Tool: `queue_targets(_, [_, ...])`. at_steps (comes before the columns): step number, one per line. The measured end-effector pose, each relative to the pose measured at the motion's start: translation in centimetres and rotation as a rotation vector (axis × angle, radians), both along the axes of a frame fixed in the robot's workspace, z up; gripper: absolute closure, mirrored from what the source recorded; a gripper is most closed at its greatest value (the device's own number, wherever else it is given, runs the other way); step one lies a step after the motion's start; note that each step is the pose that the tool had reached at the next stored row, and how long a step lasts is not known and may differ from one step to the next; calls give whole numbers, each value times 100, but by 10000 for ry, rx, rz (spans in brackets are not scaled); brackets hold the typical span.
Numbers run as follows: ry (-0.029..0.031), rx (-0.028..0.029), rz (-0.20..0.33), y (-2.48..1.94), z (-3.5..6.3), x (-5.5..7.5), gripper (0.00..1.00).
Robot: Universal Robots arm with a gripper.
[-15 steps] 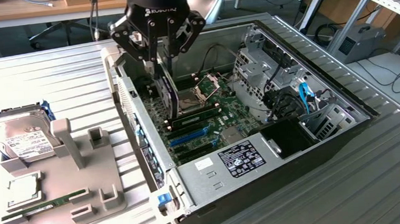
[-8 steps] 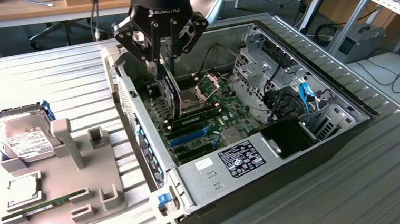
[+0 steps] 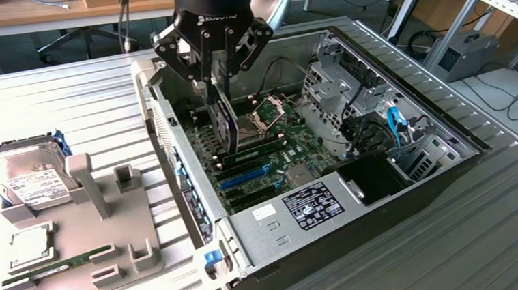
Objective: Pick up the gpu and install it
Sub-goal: 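Pick up the gpu and move the gpu toward the slot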
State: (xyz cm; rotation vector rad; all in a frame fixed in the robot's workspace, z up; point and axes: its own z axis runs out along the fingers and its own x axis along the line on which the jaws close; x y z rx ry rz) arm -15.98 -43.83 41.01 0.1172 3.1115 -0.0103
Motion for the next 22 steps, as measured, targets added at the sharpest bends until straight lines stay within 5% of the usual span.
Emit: queue_targets(22, [0,0,0,1,-73,140,74])
